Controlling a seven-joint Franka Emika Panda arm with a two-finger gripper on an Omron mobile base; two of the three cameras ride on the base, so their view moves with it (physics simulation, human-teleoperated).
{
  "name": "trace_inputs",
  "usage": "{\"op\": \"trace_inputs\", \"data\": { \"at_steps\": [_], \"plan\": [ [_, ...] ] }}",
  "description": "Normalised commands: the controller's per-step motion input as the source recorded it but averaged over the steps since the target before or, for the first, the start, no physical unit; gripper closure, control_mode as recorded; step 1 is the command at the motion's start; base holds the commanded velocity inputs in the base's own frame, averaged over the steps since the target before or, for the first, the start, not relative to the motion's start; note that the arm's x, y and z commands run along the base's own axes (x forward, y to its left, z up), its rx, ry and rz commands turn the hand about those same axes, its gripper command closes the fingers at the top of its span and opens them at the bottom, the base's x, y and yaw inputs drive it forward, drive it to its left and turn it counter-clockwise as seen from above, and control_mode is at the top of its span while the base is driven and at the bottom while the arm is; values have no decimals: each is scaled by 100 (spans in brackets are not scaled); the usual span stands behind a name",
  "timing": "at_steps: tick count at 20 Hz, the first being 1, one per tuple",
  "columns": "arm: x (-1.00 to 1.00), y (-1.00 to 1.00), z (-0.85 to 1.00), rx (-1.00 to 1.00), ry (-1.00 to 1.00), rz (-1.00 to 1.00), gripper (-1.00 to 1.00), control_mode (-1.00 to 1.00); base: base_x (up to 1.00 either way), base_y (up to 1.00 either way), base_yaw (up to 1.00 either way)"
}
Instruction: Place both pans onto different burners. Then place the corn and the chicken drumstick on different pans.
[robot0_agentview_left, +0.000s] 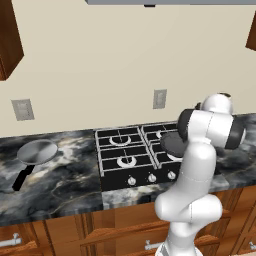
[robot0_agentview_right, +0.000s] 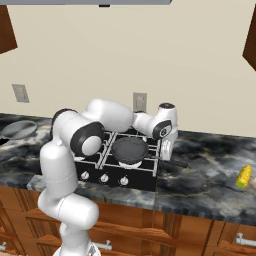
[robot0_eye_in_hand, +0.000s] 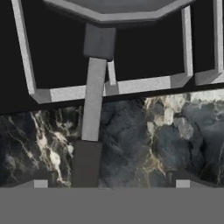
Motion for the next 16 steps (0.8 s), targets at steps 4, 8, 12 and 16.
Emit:
{"op": "trace_inputs", "data": {
  "at_steps": [4, 8, 12, 16],
  "plan": [
    [-26, 20, 25, 0, 0, 0, -100, -100, 0, 0, 0],
    [-34, 42, 47, 0, 0, -5, -100, -100, 0, 0, 0],
    [-50, 73, 40, 1, -2, -23, -100, -100, 0, 0, 0],
    [-48, 92, 17, 0, -2, -43, -100, -100, 0, 0, 0]
  ]
}}
